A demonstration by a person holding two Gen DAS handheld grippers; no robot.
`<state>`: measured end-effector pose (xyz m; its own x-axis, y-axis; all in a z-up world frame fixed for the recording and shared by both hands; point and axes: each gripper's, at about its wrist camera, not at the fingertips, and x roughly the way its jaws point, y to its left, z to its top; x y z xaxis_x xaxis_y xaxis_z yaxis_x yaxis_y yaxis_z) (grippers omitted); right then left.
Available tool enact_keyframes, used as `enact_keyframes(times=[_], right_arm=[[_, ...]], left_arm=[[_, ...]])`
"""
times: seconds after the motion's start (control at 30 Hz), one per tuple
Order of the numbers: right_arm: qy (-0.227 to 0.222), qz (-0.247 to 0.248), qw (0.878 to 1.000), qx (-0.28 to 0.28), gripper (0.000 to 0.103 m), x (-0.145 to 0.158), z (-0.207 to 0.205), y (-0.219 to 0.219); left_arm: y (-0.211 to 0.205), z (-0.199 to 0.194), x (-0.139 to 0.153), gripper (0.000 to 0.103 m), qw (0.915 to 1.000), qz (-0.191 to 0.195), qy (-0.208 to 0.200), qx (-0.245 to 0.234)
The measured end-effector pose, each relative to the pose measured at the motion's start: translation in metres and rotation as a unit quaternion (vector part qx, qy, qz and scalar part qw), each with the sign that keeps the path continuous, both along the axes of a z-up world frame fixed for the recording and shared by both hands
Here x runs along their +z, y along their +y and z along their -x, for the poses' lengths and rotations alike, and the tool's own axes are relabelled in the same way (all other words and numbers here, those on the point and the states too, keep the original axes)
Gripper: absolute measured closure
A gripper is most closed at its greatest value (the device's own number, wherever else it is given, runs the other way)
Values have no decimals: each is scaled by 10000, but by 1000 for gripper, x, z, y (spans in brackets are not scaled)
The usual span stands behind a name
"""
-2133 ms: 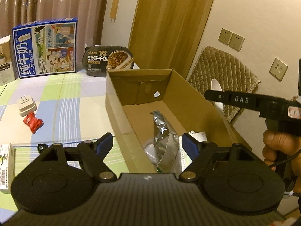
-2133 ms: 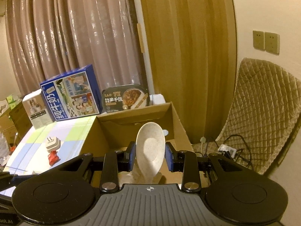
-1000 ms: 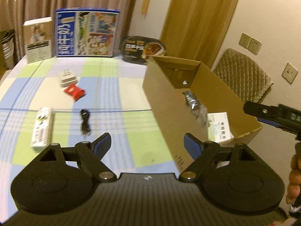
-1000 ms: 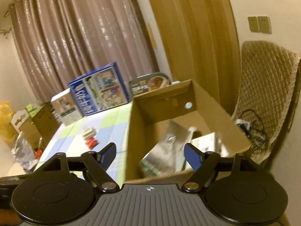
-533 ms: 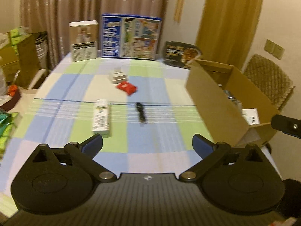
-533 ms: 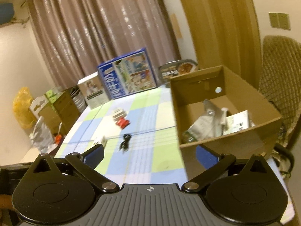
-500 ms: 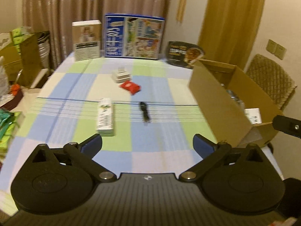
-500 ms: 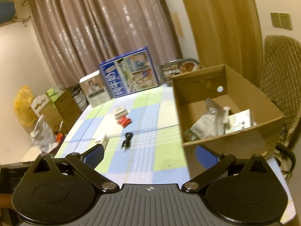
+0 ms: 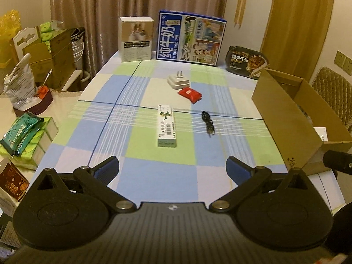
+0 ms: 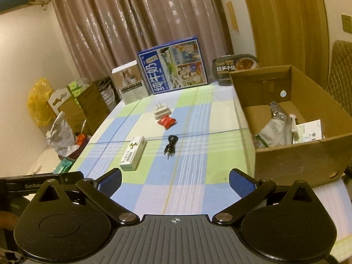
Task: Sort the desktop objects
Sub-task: 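Move both open tools back over the table toward the remaining items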
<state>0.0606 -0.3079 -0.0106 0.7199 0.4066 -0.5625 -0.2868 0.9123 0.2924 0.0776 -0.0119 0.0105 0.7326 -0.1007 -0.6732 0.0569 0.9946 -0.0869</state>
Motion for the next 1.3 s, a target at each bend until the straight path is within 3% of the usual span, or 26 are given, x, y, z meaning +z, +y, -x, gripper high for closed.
enact_keyframes(times=[0.67, 1.3], right_arm=[[167, 279, 9992, 248, 2, -15, -26, 25], [248, 814, 9954, 449, 3, -58, -100, 60]], left_arm=[[18, -20, -14, 1, 9998, -36, 144, 114], [21, -108, -51, 2, 9989, -297, 327, -148]])
